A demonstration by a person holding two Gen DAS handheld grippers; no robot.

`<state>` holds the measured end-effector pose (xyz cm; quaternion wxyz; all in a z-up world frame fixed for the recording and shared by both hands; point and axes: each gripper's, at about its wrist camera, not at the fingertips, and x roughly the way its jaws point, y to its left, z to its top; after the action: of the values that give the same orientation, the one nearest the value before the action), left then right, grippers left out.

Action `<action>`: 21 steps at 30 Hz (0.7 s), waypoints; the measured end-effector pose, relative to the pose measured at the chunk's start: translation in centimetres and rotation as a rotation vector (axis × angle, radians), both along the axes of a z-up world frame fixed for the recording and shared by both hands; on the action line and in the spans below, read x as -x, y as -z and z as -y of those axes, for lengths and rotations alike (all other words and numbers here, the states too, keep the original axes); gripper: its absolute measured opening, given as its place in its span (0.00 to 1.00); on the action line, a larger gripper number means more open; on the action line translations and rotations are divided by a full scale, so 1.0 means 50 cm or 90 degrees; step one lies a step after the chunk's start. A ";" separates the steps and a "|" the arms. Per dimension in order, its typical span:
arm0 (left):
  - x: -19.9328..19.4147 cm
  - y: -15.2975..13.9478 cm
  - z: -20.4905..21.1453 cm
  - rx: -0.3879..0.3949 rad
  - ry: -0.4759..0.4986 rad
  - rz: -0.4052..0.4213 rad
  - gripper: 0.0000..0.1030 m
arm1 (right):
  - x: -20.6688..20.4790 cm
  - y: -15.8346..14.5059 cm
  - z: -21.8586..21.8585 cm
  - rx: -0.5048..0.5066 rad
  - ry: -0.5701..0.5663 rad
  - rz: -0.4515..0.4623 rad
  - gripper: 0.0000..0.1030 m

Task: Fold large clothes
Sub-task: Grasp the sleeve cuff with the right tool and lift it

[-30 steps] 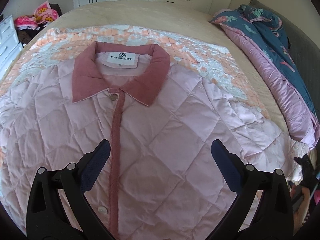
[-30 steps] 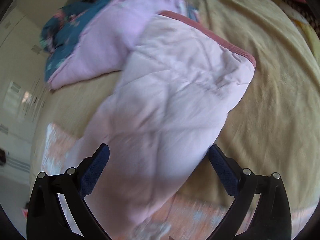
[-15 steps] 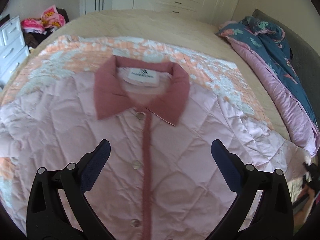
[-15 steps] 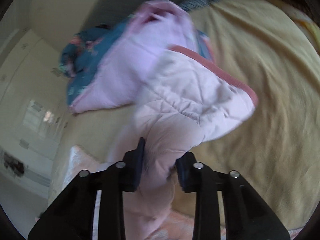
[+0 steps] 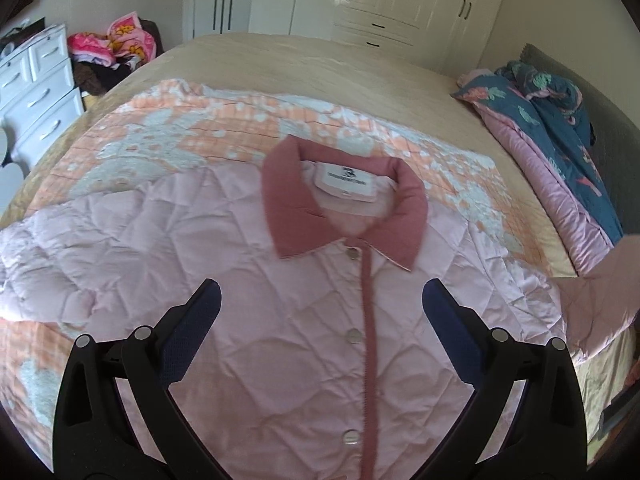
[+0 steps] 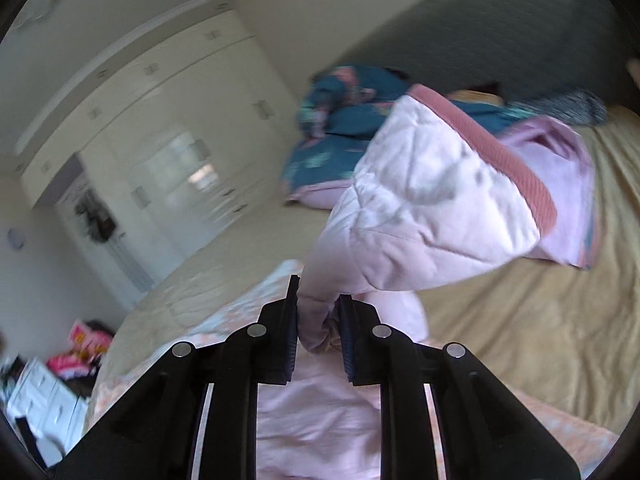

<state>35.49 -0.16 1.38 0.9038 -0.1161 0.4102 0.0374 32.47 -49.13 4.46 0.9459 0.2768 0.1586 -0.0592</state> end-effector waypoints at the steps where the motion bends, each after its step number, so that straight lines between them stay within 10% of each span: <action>1: 0.003 -0.001 -0.010 0.004 -0.004 0.000 0.92 | -0.005 -0.009 -0.021 0.007 -0.017 0.006 0.16; 21: 0.067 -0.057 -0.192 0.072 -0.031 0.040 0.92 | -0.029 -0.138 -0.374 0.117 -0.228 0.056 0.16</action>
<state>32.14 9.44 4.24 0.9070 -0.1783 0.3800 0.0324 33.90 -30.44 11.35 0.9686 0.1591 0.1576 0.1078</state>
